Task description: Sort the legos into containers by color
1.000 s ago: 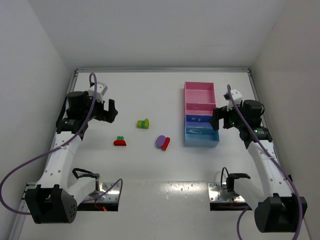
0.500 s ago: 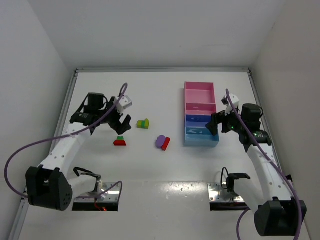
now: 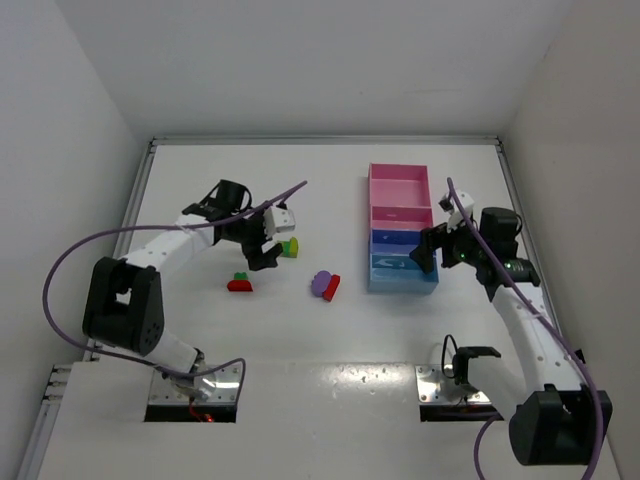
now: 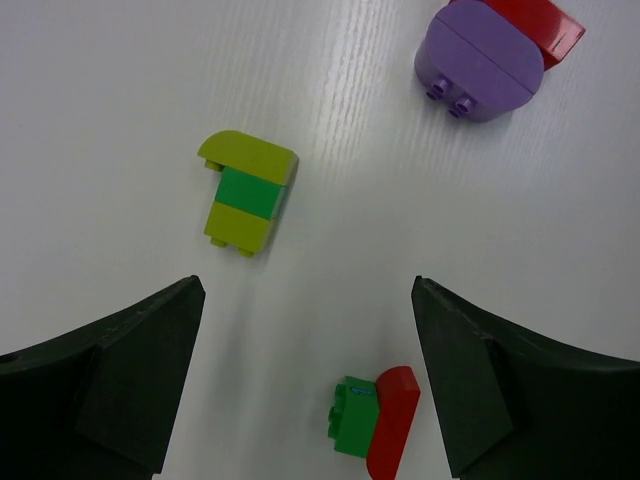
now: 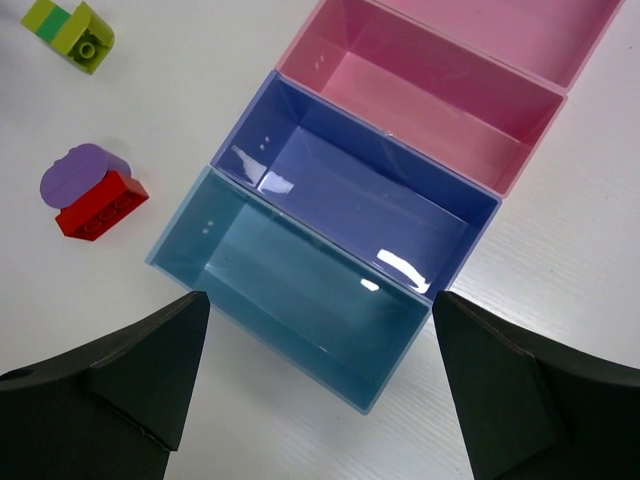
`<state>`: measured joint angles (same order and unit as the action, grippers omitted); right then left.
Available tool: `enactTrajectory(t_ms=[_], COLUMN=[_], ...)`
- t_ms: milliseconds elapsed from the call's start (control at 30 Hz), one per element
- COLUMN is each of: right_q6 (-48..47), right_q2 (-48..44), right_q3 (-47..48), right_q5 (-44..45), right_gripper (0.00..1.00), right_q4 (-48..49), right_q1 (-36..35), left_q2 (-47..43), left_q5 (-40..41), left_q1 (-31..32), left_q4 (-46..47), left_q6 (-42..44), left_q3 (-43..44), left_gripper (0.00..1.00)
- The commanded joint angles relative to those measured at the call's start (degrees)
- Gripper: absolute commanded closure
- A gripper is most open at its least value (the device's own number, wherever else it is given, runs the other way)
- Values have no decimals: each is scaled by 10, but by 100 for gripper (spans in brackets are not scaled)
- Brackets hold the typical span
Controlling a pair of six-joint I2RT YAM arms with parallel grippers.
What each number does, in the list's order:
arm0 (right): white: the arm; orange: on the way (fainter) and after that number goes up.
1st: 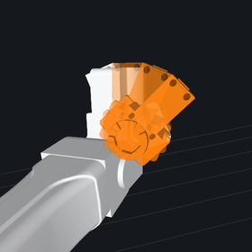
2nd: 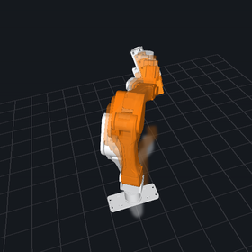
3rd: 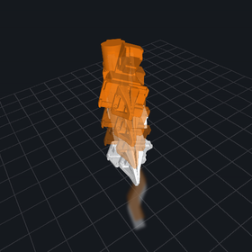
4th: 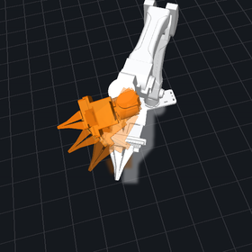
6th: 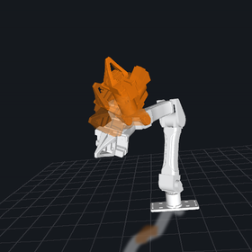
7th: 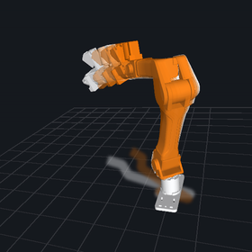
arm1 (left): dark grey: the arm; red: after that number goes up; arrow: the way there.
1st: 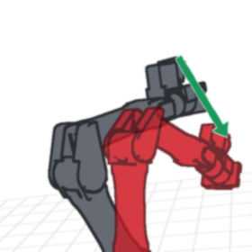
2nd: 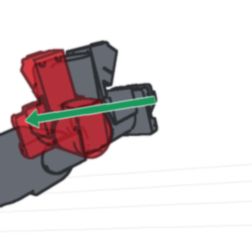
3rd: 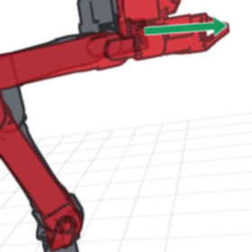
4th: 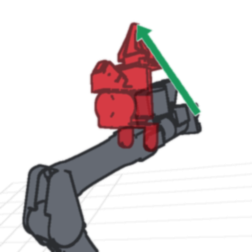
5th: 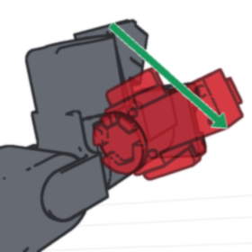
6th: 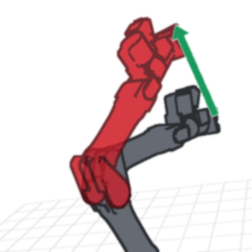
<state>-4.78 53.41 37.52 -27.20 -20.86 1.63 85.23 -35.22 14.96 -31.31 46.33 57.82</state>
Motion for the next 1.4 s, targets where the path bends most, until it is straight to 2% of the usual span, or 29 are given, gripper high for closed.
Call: enactTrajectory(t_ms=[0,467,933,1067,1200,1367], right_q6=[-9,-9,-15,-20,-20,-20], right_q2=[6,49,59,65,71,77], right_q3=[4,15,20,26,31,31], right_q5=[-14,-19,-24,-24,-24,-29], right_gripper=[6,6,6,6,6,6], right_q4=[16,16,6,6,6,6], right_q1=[-4,-4,-4,-4,-4,-4], left_q2=[30,129,199,205,205,205], left_q5=[-7,-1,5,17,24,35], left_q1=[2,8,24,24,24,24], left_q4=[7,64,64,64,64,64], left_q6=[52,123,139,158,170,189], left_q3=[26,56,97,89,71,65], left_gripper=[9,10,11,15,27,35])
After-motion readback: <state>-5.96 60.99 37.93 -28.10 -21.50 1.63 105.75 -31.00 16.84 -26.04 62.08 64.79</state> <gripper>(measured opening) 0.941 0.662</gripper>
